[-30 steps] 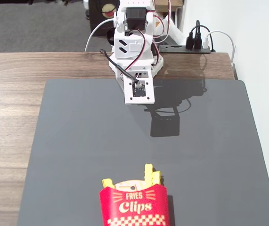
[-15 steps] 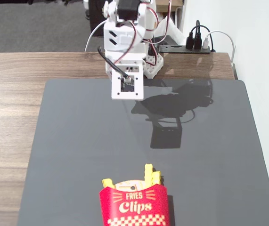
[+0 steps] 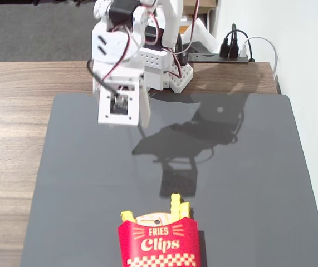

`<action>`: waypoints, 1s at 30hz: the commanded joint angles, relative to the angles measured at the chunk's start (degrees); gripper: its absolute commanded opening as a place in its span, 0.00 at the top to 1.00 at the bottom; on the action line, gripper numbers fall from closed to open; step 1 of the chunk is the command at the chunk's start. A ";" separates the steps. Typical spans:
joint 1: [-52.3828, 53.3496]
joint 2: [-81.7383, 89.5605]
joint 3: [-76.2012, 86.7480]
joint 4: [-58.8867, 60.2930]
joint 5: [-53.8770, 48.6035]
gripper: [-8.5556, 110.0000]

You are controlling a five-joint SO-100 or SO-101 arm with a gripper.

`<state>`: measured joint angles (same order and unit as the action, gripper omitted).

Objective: Grab a fry

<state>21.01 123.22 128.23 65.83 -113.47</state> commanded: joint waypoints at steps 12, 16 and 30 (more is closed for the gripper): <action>-3.60 -30.23 -26.19 -12.04 5.45 0.72; -5.63 -36.91 -32.70 -12.66 6.94 0.72; -10.02 -53.44 -49.39 -12.66 8.96 0.72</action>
<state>11.78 69.96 82.79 53.88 -104.94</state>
